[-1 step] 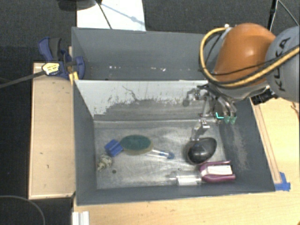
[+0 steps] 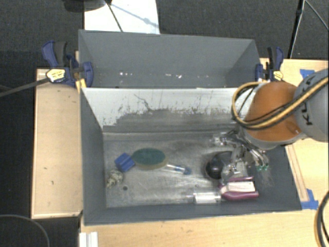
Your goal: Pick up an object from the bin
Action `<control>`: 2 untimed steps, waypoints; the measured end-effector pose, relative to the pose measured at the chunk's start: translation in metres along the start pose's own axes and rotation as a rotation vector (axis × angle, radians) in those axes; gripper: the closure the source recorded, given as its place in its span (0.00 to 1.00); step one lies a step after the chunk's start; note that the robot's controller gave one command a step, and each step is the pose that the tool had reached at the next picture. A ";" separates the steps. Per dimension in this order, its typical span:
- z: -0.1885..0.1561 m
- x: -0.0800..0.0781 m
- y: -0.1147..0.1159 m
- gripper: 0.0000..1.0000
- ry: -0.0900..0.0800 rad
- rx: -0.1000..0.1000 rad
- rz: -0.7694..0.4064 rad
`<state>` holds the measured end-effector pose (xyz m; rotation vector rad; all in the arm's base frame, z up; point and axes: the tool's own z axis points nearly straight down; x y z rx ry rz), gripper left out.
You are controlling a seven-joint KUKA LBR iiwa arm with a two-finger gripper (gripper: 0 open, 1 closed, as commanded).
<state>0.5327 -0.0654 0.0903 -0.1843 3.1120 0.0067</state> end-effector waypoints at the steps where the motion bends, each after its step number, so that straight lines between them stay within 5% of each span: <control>1: -0.011 -0.026 0.008 0.00 0.017 0.003 -0.004; 2: -0.020 -0.023 -0.016 0.00 0.018 0.006 0.176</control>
Offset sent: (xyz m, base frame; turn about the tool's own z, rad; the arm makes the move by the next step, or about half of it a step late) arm 0.0216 0.0091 0.0097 -0.0003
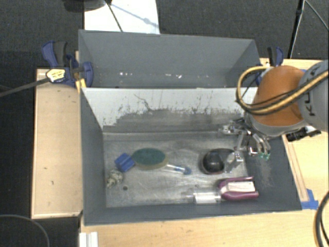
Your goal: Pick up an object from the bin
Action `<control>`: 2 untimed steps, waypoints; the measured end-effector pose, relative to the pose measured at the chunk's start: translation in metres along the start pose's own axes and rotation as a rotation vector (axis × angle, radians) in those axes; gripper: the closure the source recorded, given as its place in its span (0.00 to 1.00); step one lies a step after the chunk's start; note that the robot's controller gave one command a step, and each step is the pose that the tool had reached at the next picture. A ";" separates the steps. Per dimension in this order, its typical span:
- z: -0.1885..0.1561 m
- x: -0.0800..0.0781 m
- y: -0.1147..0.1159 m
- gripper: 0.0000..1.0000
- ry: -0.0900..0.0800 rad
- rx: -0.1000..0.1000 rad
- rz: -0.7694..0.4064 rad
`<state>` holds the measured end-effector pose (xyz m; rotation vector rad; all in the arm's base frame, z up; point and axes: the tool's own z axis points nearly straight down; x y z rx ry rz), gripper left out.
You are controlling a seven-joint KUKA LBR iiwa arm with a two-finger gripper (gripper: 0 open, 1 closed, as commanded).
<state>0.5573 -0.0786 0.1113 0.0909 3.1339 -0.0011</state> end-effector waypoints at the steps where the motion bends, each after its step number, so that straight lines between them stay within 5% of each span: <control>1: 0.040 -0.025 0.011 0.00 0.002 -0.001 0.205; 2: 0.039 -0.026 0.011 0.00 0.002 0.000 0.203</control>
Offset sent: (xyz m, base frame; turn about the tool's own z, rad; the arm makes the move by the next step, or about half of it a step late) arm 0.0239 0.0094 -0.0413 0.2057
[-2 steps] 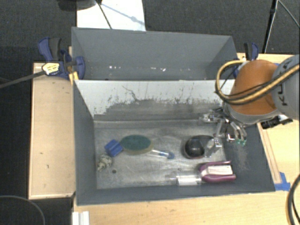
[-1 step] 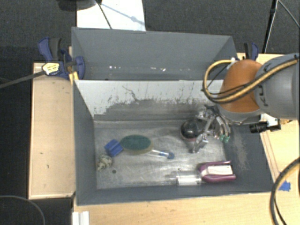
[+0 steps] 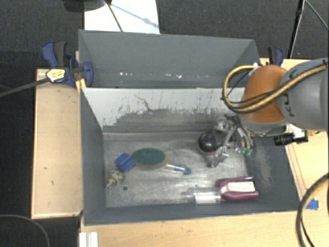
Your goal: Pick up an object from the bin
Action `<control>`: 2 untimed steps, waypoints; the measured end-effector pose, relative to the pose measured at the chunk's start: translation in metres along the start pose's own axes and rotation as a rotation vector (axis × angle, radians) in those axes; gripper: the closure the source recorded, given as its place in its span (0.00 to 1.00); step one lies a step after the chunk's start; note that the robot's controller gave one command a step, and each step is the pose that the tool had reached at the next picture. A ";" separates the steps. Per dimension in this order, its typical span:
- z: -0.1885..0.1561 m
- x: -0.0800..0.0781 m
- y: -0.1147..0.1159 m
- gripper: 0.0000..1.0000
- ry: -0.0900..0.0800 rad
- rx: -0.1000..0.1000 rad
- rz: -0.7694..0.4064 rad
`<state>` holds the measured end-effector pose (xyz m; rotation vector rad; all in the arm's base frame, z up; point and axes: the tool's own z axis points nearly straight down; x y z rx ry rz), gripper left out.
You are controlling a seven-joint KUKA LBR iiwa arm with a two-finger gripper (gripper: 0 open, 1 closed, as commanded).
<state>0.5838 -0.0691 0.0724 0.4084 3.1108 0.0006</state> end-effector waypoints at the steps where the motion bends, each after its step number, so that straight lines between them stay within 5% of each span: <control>1: -0.001 0.000 0.000 1.00 0.002 0.000 -0.001; 2: -0.049 -0.002 0.000 1.00 -0.003 -0.001 -0.004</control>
Offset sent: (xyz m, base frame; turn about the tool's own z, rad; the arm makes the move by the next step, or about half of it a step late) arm 0.0000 0.0000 0.0000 0.0000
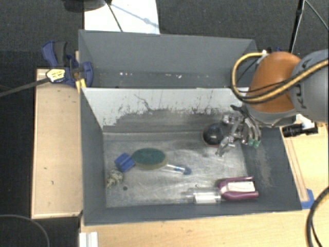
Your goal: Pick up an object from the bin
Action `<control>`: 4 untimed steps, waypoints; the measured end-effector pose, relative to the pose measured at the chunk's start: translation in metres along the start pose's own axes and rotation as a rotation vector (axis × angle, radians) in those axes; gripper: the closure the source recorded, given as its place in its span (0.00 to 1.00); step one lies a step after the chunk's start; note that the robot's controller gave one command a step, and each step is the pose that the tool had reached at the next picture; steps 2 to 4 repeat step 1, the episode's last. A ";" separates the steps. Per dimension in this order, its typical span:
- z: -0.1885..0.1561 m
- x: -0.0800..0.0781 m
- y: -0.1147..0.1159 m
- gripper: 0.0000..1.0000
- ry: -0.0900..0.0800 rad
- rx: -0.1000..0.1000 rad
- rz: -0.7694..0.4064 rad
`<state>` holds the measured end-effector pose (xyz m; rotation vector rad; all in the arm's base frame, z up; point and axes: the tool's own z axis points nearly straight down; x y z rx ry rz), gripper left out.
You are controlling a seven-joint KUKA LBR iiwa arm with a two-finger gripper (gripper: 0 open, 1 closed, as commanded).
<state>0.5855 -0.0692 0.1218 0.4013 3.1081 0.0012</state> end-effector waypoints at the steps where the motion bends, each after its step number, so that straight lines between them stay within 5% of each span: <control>1: -0.052 -0.002 0.000 1.00 0.000 0.000 -0.004; 4: -0.052 -0.002 0.000 1.00 0.000 0.000 -0.004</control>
Offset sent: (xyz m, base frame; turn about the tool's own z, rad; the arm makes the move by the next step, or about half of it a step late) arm 0.0001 -0.0001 0.0484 0.0000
